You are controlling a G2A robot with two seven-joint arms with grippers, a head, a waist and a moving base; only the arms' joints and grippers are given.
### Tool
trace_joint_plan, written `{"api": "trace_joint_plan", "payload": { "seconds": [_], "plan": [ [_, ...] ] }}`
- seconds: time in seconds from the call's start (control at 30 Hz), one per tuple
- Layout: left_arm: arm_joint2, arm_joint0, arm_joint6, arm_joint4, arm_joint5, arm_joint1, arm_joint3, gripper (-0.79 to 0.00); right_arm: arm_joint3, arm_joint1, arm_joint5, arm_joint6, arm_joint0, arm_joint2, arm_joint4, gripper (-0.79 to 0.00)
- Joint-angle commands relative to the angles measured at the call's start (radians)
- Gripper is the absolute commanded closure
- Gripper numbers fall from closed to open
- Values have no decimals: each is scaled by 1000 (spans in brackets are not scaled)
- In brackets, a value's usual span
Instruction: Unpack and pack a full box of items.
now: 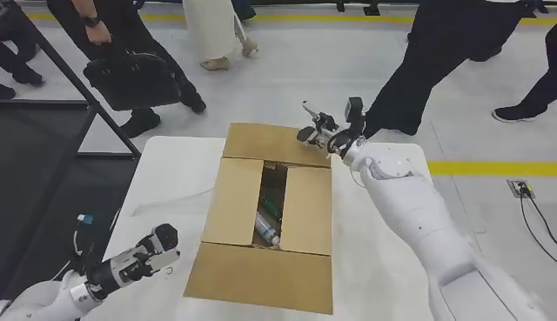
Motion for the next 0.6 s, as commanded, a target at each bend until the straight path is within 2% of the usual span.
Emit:
{"api": "trace_joint_plan", "payload": {
  "seconds": [0.0, 0.1, 0.17, 0.4, 0.57],
  "plan": [
    [22, -21, 14, 23, 27, 0, 25, -785, -18, 6, 23, 77, -8, 1, -14, -785],
    [72, -62, 35, 63, 78, -1, 64, -785, -55, 15, 58, 181, -28, 4, -29, -785],
    [72, -62, 35, 63, 78, -1, 64, -785, -56, 23, 96, 156, -33, 18, -32, -785],
    [74, -61, 38, 64, 80, -1, 63, -785, -56, 23, 96, 156, -33, 18, -32, -785],
    [109, -52, 47, 102, 93, -1, 38, -785, -145, 30, 142, 198, -79, 12, -72, -785]
  ]
}}
